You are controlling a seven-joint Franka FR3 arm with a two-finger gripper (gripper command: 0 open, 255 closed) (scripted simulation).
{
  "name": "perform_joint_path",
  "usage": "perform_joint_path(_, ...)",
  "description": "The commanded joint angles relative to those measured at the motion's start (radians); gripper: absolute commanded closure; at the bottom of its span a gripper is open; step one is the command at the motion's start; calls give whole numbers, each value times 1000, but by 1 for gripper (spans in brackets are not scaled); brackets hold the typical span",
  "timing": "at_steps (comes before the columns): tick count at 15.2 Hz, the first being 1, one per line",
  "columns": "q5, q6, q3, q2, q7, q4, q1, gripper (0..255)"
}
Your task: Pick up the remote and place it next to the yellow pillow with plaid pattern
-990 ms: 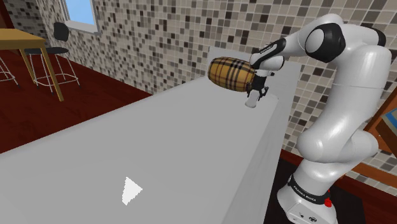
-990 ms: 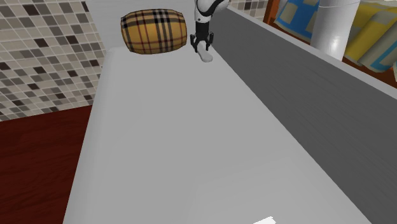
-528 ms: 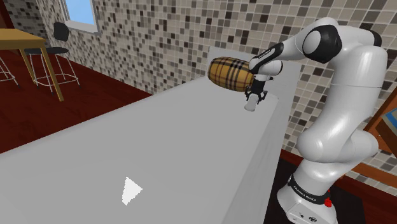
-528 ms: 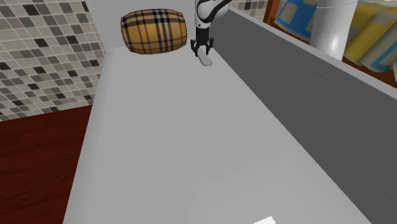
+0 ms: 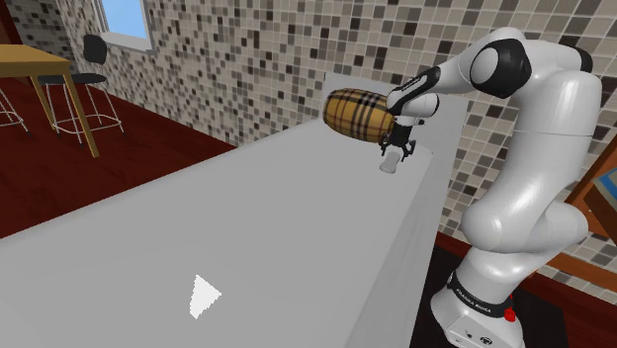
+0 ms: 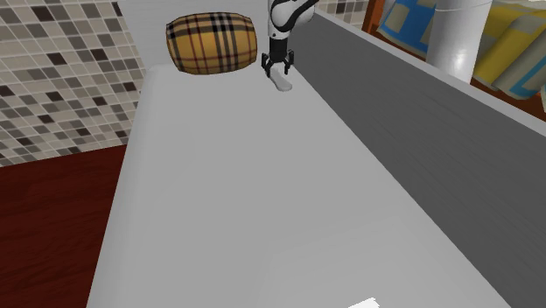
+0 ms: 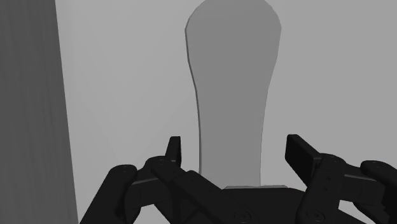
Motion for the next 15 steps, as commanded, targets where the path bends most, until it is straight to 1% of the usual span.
perform_joint_path(1, 0, 0, 0, 0, 0, 0, 0, 0)
perform_joint_path(4, 0, 0, 0, 0, 0, 0, 0, 0)
perform_joint_path(8, -9, -113, -3, -57, 6, 57, 1, 0)
perform_joint_path(15, -9, -113, -3, -57, 6, 57, 1, 0)
